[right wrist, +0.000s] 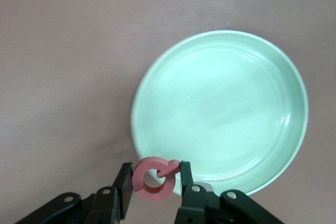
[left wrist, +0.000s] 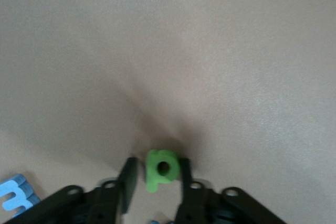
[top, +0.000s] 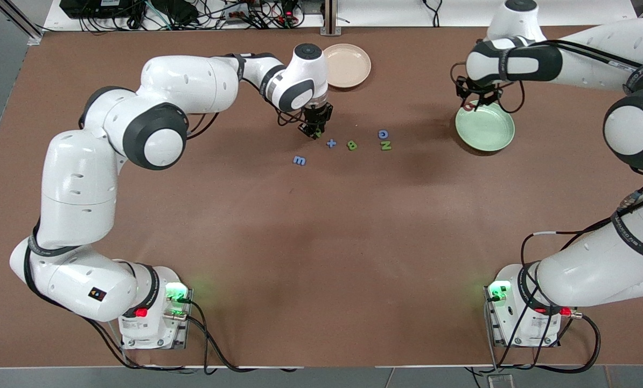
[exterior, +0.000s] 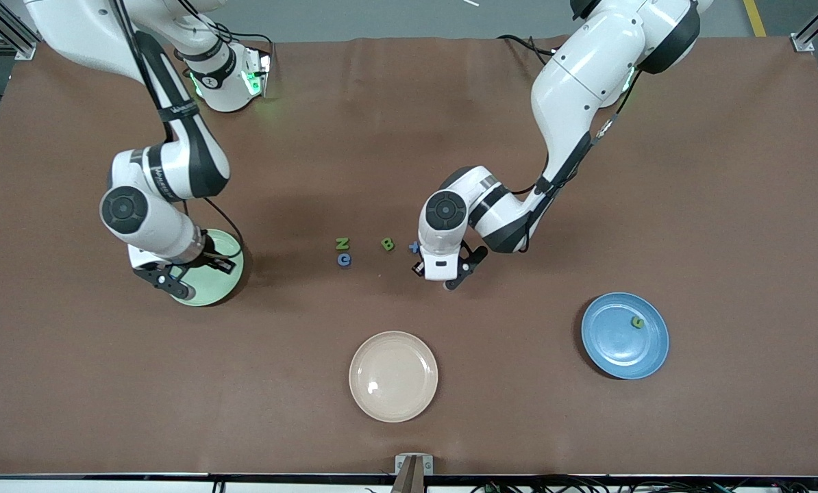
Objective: Sort upper and lower case letters into plates
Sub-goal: 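Drop the p into the blue plate while the right drops Q in green plate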
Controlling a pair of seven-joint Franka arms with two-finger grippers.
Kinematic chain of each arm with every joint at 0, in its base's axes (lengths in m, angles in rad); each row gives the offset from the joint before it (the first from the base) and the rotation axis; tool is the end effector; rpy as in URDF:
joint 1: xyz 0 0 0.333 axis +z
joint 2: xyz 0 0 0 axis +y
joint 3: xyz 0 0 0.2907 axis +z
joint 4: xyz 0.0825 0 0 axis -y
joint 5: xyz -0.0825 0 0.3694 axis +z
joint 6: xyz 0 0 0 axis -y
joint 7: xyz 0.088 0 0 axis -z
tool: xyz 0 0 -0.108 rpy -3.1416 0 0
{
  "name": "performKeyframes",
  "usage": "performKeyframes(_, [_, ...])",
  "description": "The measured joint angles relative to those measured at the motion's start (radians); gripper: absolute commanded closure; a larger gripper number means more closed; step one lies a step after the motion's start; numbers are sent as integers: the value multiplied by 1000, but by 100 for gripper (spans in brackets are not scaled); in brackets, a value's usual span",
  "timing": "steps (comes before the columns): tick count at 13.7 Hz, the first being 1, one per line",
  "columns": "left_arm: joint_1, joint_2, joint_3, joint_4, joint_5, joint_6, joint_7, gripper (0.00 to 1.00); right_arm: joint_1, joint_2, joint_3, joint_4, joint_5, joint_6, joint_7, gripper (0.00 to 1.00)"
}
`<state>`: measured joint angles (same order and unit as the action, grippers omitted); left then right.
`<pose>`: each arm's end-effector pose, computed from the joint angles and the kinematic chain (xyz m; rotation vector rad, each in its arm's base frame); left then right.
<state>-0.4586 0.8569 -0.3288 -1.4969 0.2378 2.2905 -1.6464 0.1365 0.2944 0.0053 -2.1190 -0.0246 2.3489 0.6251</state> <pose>0.5070 -0.4547 0.1683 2.8766 1.2246 -0.1102 0.5461 0.0776 0.2530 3.0183 -0.7157 -0.0838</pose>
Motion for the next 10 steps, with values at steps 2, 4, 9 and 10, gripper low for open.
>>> performKeyframes(2, [5, -1, 9, 9, 0, 0, 1, 100, -23, -10, 0, -74, 0, 65, -33, 100])
performKeyframes(4, [21, -12, 36, 25, 1, 1, 2, 100, -28, -10, 0, -102, 0, 87, -38, 100])
performKeyframes(9, [203, -99, 73, 43, 2, -71, 255, 100, -90, -10, 0, -128, 0, 107, -118, 99])
performKeyframes(10, [243, -110, 73, 43, 2, -99, 322, 100, -102, -10, 0, -135, 0, 115, -134, 99])
